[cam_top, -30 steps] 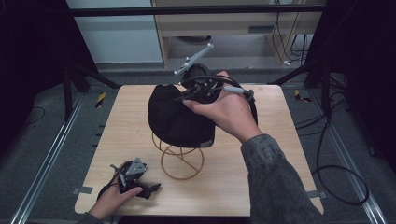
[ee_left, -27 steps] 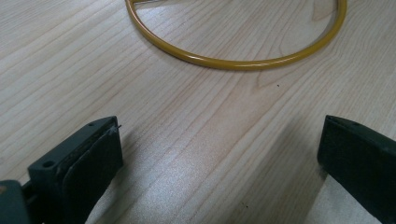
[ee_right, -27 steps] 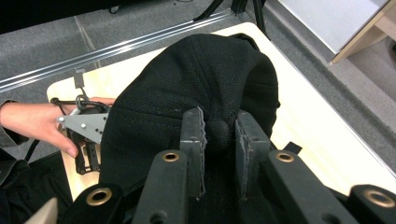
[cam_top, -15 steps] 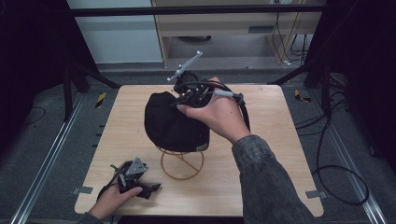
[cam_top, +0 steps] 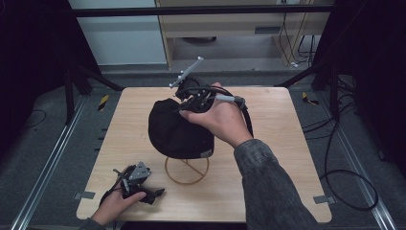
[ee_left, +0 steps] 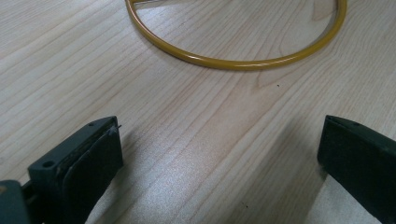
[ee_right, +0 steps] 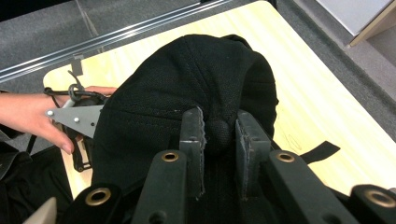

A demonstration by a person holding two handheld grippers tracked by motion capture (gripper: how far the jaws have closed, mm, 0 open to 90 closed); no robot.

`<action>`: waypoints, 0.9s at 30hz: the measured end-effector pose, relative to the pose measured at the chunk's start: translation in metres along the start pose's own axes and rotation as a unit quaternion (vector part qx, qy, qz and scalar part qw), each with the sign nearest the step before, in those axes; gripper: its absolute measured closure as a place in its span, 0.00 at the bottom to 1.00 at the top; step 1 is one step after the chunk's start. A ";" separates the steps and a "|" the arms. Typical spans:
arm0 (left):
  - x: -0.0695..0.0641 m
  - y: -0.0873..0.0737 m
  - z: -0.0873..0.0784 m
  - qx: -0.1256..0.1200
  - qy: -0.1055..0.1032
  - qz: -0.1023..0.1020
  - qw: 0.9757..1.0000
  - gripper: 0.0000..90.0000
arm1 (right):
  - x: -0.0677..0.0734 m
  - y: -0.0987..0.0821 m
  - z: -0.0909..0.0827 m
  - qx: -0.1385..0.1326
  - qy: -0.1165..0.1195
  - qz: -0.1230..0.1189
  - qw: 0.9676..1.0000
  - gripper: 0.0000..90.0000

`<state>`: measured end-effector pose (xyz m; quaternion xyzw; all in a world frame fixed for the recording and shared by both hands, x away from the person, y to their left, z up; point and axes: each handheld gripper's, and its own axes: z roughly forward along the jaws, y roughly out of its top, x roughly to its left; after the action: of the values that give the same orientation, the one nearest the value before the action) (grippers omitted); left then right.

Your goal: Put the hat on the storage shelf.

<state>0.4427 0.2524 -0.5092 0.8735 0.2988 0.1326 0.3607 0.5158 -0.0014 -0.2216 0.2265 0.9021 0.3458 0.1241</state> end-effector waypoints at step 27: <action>0.000 0.000 0.000 0.001 0.000 0.001 1.000 0.00 | 0.001 -0.005 0.012 0.025 0.007 0.001 1.000 0.83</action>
<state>0.4428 0.2525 -0.5091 0.8740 0.2982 0.1330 0.3598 0.5176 0.0028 -0.2343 0.2284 0.9109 0.3251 0.1118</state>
